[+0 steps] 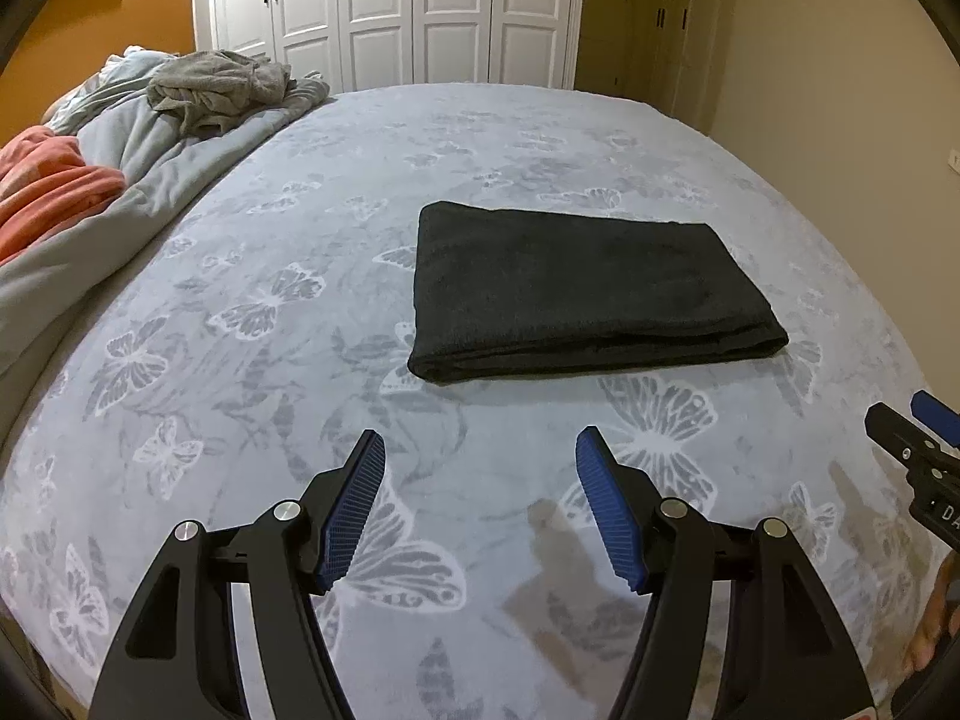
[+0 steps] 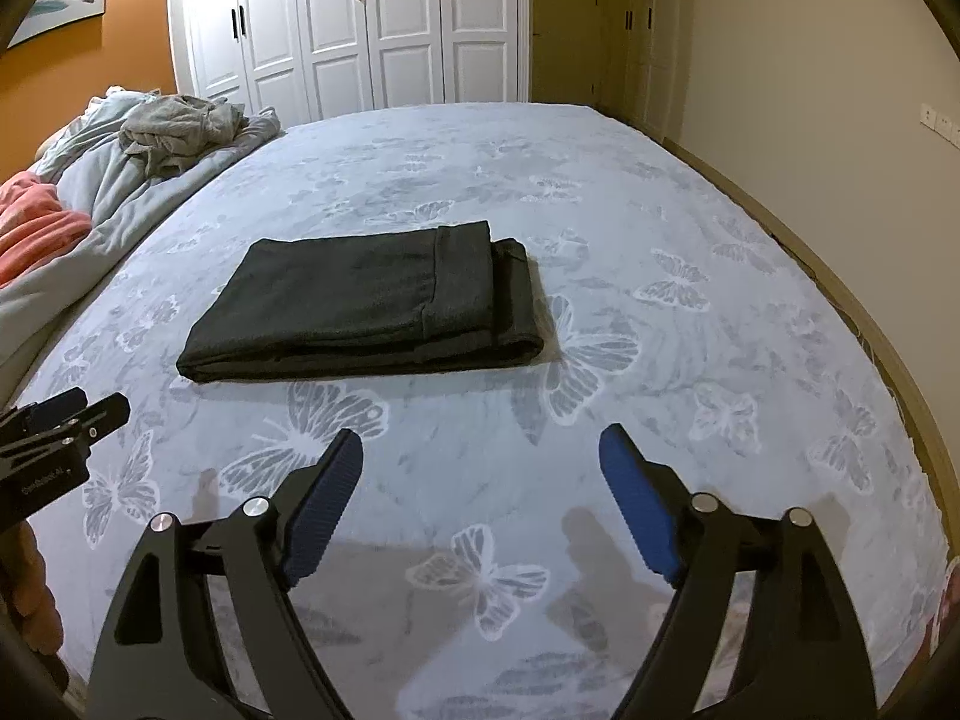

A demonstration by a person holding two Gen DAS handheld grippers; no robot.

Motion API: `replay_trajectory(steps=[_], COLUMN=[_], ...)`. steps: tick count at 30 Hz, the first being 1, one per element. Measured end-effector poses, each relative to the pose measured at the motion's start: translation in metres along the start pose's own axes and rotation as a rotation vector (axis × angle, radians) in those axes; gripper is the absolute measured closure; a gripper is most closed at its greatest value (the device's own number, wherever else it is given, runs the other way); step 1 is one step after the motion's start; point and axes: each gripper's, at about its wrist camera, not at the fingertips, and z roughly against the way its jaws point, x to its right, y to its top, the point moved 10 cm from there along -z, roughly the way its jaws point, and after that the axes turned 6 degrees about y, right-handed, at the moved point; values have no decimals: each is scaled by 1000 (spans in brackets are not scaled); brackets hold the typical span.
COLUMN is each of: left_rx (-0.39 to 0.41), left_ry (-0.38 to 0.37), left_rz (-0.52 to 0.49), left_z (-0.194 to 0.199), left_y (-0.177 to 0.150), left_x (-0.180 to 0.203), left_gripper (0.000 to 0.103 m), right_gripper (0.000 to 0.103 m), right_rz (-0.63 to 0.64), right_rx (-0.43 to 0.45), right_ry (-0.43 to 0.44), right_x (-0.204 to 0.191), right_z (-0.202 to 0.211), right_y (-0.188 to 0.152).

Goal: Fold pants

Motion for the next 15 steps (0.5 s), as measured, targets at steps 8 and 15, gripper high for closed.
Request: replay_trajectory(steps=[8,15], left_rx=[3,3], left_ry=[12,24], left_rz=[-13,-17], left_z=[-4,-6], left_y=[-2,-5], left_x=[1,1], left_gripper=[39,39], right_gripper=[22,22], right_rz=[19,13], right_rx=[-5,-6], right_ry=[-3,-8], right_x=[-5,-3], right_z=[-1,-2], right_y=[-4,-5])
